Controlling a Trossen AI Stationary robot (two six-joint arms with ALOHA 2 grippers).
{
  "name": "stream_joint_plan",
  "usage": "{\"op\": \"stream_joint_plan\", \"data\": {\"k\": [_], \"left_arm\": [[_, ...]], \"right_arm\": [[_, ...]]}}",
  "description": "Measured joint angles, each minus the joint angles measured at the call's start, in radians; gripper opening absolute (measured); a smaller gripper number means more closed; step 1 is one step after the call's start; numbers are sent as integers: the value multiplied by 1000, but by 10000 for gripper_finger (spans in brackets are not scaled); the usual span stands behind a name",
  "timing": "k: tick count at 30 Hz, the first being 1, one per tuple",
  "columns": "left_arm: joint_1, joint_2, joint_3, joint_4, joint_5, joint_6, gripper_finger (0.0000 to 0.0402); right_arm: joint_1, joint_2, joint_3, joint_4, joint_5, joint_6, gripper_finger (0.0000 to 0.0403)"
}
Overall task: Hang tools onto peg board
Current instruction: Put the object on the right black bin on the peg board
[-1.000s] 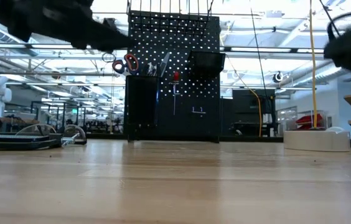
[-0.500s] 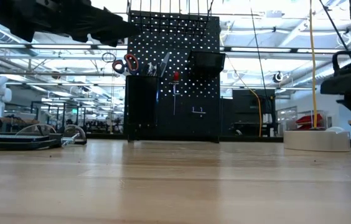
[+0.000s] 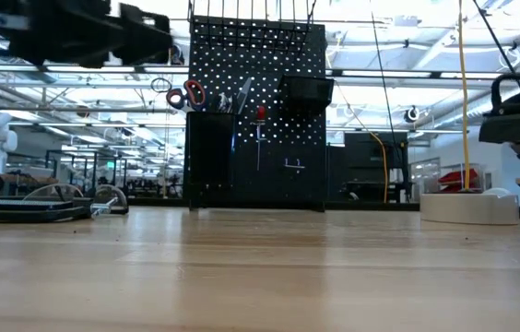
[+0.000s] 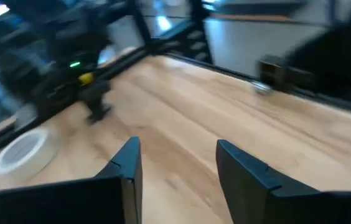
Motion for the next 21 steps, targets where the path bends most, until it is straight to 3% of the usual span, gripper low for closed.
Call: {"op": "stream_joint_plan", "data": {"k": [4,14,21], "left_arm": [[-52,3,0,-61,-18,98,114],[-146,47,0,-132,-446,128,84],[-168,90,0,-125,-489,160,84]], "right_arm": [[10,2,13,3,30,-71,97],[13,10,52,28,165,-354,97],[8,9,123,-26,283,-413,97]]}}
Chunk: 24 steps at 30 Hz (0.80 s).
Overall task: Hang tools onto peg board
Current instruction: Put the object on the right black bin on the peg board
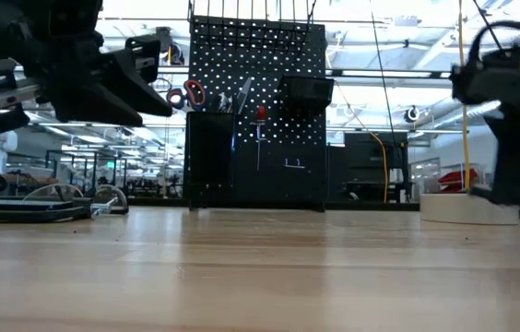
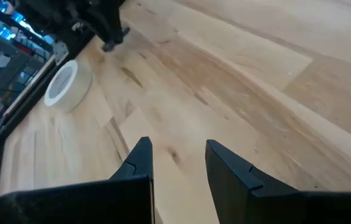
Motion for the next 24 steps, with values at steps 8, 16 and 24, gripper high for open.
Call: {"op": "stream_joint_plan", "data": {"k": [8,16,24], "left_arm": [[0,11,0,19,-6,47,84],[0,10,0,137,97,48,84],[0,10,0,269,236,45,84]], "right_arm": [[-8,-2,134,-68,180,-92,97],[-67,-2,288,-69,348,-324,97],[-137,-3,403,-68,449,-582,97]]}}
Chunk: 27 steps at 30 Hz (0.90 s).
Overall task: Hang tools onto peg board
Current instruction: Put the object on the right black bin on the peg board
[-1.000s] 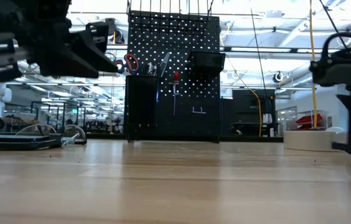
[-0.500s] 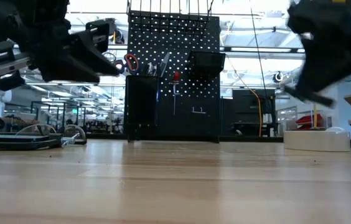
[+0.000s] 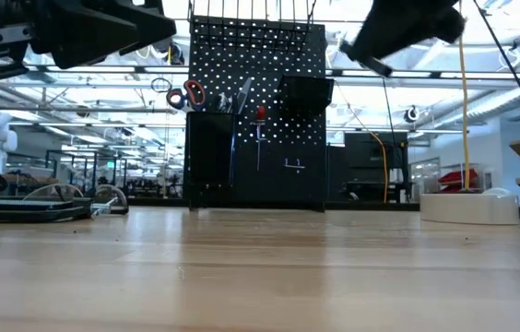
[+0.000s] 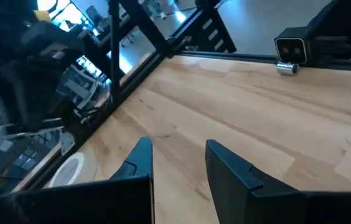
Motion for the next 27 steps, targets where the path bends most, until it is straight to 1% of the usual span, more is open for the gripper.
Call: {"op": "stream_joint_plan", "data": {"k": [5,8,12,20,25,27], "left_arm": [[0,0,0,1,-2,-2,84],[0,0,0,1,-7,-3,84],[0,-1,0,5,-42,-3,84],[0,-6,0,7,-42,-6,84],[0,-6,0,0,-41,-31,84],[0,-6,0,-12,-40,-39,84]], "right_arm": [[-67,-1,32,3,54,-99,97],[-125,-1,56,3,46,-177,97],[-205,-1,112,3,24,-269,97],[-381,-1,250,0,-95,-438,97],[-486,-1,307,-5,-196,-503,97],[-519,-1,317,-7,-211,-517,97]]}}
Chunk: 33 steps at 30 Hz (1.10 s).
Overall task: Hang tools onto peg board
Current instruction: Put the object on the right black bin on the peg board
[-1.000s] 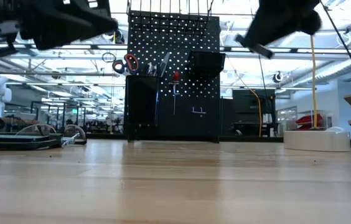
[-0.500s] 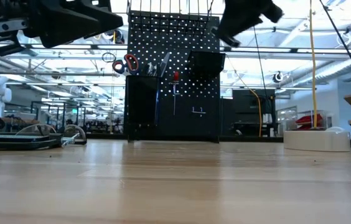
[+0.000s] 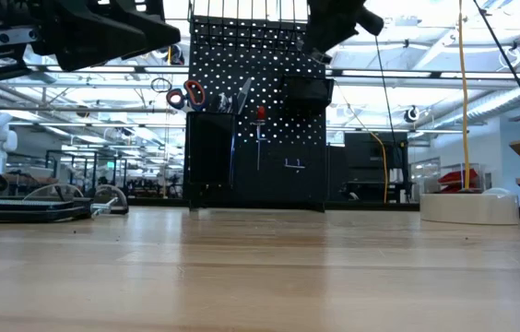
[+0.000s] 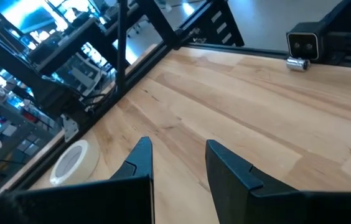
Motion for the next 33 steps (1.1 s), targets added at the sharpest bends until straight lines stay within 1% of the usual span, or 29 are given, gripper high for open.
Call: {"op": "stream_joint_plan", "data": {"k": [9,18,30,31,33], "left_arm": [[0,0,0,-19,-1,0,84],[0,0,0,-22,-12,0,84],[0,0,0,-22,-15,-16,84],[0,0,0,-22,-15,-16,84],[0,0,0,-22,-15,-16,84]], "right_arm": [[-113,-1,15,-2,-20,-51,97],[-187,0,15,94,-21,-102,97],[-209,0,15,94,-24,-108,98],[-209,0,15,94,-24,-108,102],[-209,0,15,94,-24,-108,124]]}}
